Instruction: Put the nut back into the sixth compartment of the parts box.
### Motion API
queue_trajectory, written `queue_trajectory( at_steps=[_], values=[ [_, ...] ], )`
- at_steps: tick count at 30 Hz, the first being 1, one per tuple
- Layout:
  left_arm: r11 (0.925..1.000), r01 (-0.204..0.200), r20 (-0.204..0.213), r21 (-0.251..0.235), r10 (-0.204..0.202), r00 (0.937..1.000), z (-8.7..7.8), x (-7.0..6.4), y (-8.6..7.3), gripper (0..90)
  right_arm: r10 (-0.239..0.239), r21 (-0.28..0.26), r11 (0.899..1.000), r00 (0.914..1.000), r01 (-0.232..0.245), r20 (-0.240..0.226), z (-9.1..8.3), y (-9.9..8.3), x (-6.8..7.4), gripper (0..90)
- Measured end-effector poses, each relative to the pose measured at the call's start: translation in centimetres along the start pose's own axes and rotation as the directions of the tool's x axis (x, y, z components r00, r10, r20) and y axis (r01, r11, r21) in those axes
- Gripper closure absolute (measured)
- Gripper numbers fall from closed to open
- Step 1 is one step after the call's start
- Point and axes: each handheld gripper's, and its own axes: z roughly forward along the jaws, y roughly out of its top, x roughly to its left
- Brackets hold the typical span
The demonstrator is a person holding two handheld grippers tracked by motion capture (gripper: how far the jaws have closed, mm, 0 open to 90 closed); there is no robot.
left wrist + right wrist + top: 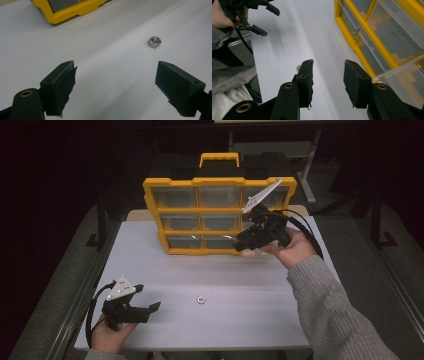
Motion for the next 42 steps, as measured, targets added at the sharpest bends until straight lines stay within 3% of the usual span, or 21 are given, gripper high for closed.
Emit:
queue_trajectory(
  at_steps=[20,32,42],
  values=[
    [0.9998,-0.014,-0.003,0.013,0.014,0.9999,-0.1,0.1,0.0,16.0,-0.057,0.018,0.998,0.9969,0.058,-0.054,4.6,-0.5,2.9,50.0],
    [0.9998,-0.016,-0.003,0.014,0.016,0.9999,-0.2,0.1,0.0,16.0,-0.05,0.022,0.998,0.9945,0.052,-0.092,7.0,-1.3,3.4,46.8],
    [0.9997,-0.02,-0.004,0.014,0.02,0.9998,-0.2,0.2,0.0,16.0,-0.073,0.021,0.997,0.9929,0.075,-0.094,8.6,-1.7,4.0,43.8]
  ],
)
